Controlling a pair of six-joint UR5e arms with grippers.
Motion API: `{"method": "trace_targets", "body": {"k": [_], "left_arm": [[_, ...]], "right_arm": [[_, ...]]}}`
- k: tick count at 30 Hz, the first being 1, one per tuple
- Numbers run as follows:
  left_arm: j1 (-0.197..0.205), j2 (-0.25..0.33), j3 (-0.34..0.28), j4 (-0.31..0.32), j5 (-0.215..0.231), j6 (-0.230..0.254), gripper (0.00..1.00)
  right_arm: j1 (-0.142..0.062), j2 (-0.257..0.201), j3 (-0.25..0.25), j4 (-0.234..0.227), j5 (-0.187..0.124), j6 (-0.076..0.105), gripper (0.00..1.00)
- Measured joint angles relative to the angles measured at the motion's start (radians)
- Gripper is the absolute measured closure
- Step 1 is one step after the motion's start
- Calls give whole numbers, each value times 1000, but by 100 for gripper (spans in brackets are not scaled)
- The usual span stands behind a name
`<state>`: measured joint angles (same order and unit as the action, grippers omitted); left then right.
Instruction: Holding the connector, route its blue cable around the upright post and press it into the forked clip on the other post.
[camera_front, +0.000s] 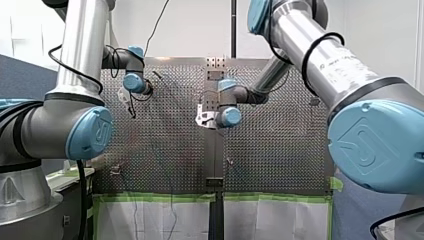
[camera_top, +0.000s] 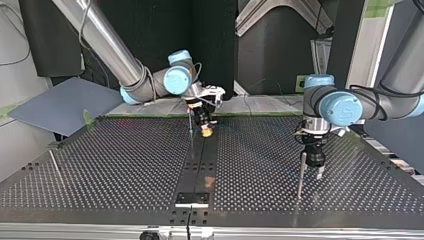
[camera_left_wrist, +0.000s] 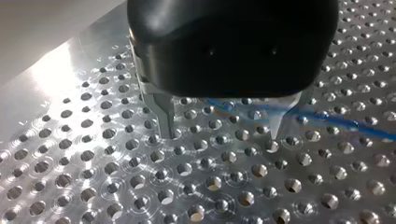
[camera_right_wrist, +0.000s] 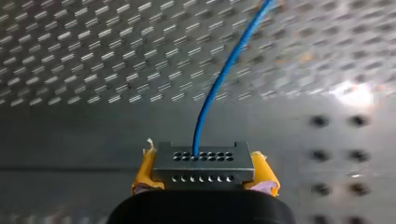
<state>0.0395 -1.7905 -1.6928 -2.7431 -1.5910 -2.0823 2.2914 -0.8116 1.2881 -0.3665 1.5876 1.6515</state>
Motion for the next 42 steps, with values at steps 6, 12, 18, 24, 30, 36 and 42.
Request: {"method": "trace_targets", "body": {"k": [6,12,18,24,30,36,42], "left_arm": [[0,0,0,-9,1,-3,0],[0,0,0,-15,-1,-4,0],[-2,0,0,-20,-2,-4,0],[-3,0,0,-21,-3,-3,0],[-3,0,0,-21,-3,-3,0],[-2,0,0,-21,-3,-4,0],[2,0,0,-21,-2,-4,0]], "right_arm": [[-7,13,60,-59,54,19,100],[-6,24,115,-113,80,27,100],[10,65,166,-165,85,10,100],[27,116,217,-216,92,0,100],[26,163,265,-263,127,-2,100],[10,213,286,-290,163,-2,100],[-21,266,288,-325,190,-3,100]]}}
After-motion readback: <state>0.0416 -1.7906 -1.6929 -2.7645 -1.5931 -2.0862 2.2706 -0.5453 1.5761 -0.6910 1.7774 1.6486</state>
